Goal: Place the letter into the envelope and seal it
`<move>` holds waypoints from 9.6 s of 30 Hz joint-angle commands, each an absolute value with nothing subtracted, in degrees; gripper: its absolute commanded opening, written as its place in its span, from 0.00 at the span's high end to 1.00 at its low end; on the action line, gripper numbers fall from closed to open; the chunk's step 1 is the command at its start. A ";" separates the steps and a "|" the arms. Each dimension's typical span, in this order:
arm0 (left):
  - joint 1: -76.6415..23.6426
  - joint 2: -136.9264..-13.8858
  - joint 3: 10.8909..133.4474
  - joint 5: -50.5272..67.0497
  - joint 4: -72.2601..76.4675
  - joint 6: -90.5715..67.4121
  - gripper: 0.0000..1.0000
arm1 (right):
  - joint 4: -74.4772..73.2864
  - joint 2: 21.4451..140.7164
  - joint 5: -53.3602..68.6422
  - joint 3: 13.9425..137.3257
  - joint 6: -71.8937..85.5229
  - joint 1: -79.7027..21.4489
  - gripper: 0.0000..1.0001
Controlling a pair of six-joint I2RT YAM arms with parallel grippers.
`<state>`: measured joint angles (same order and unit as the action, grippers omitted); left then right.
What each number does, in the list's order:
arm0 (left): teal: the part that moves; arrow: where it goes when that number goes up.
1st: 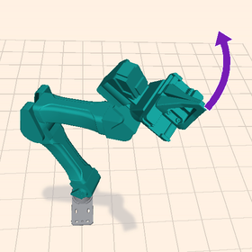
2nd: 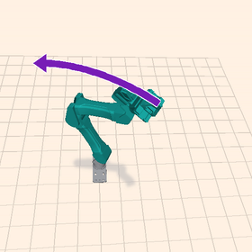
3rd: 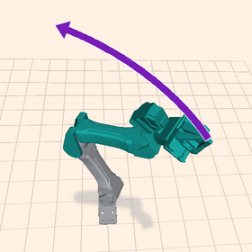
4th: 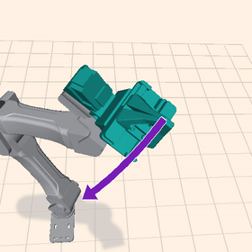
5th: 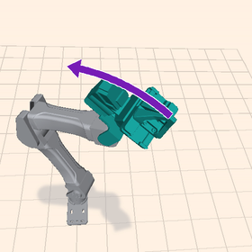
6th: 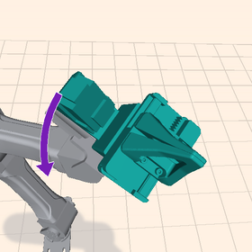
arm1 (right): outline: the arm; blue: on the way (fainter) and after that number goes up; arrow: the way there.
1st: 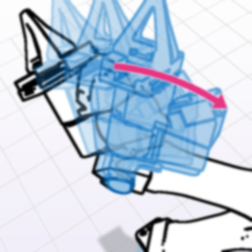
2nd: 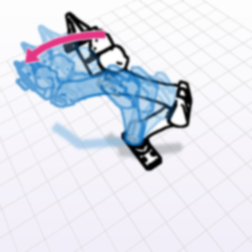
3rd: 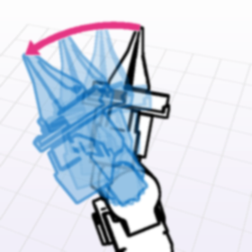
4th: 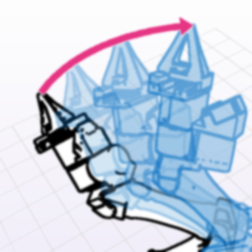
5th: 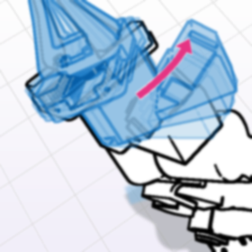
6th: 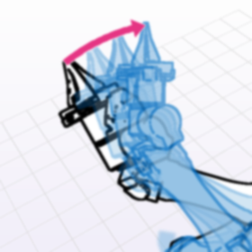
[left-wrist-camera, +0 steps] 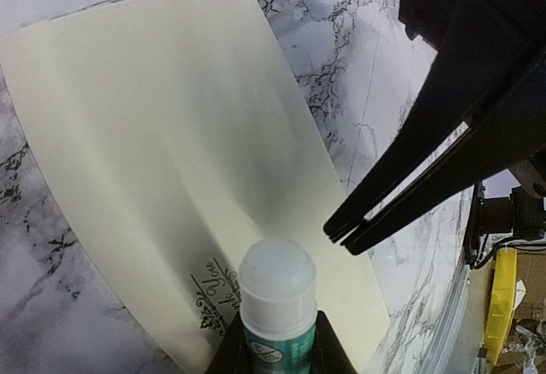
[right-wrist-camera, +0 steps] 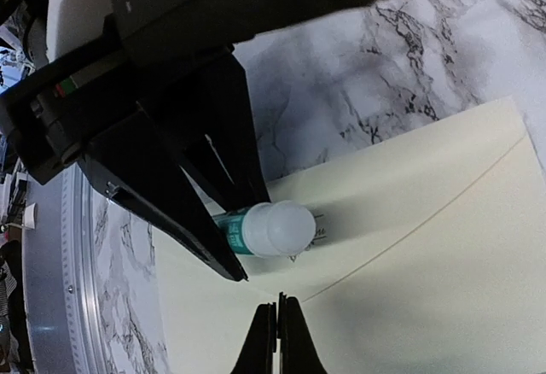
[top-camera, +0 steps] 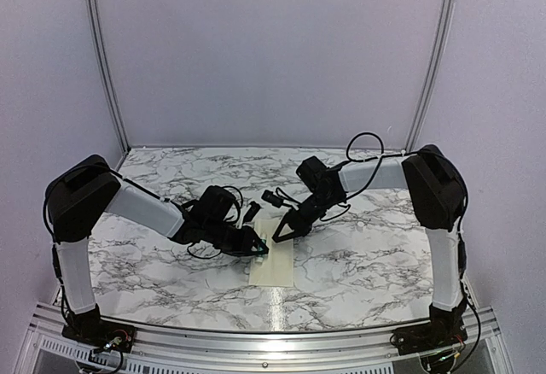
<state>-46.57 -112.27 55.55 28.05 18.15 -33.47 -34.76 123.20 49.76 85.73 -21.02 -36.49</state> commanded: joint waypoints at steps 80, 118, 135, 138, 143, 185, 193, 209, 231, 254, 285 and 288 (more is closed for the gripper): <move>-47.99 -108.39 46.39 26.96 21.62 -41.70 1.00 | -37.84 131.84 50.91 89.83 -15.56 -41.59 1.00; -42.01 -116.57 56.83 26.72 20.83 -41.99 1.00 | -34.23 126.69 47.24 84.06 -16.26 -40.32 1.00; -41.96 -117.09 57.17 27.81 20.83 -41.38 1.00 | -35.18 129.75 46.65 88.95 -15.46 -38.47 1.00; -42.01 -116.95 57.13 27.94 20.83 -41.24 1.00 | -35.75 130.53 47.26 90.07 -15.63 -38.00 1.00; -42.01 -116.94 57.22 28.06 20.81 -41.12 1.00 | -36.38 131.48 47.63 91.43 -15.79 -38.04 1.00; -41.98 -101.27 63.00 26.16 11.98 -31.70 1.00 | -45.46 108.00 46.25 91.59 -24.31 -27.89 0.75; -41.93 -99.03 80.01 19.82 -7.72 -18.97 1.00 | -36.51 86.35 30.72 86.99 -23.58 -22.62 0.56; -43.94 -94.70 80.67 26.73 19.05 -24.38 1.00 | -27.37 83.31 54.41 80.80 -15.69 -21.27 0.26; -50.01 -97.73 69.89 36.95 49.11 -29.13 0.97 | -20.57 88.07 74.56 76.61 -11.81 -30.95 0.41; -50.02 -99.76 69.26 37.27 51.33 -31.88 0.97 | -10.92 89.55 78.41 76.92 -0.41 -31.20 0.70; -58.91 -105.48 78.05 -14.82 40.41 -26.55 1.00 | -25.57 79.71 15.72 79.63 -12.40 -34.63 0.81; -57.95 -103.07 76.56 -7.78 40.42 -22.67 1.00 | -26.69 76.74 29.92 77.62 -14.13 -30.18 0.65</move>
<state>-58.39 -106.13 76.53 -11.86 41.32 -27.24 -26.52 81.93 21.41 78.81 -11.22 -35.75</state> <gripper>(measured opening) 0.175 0.257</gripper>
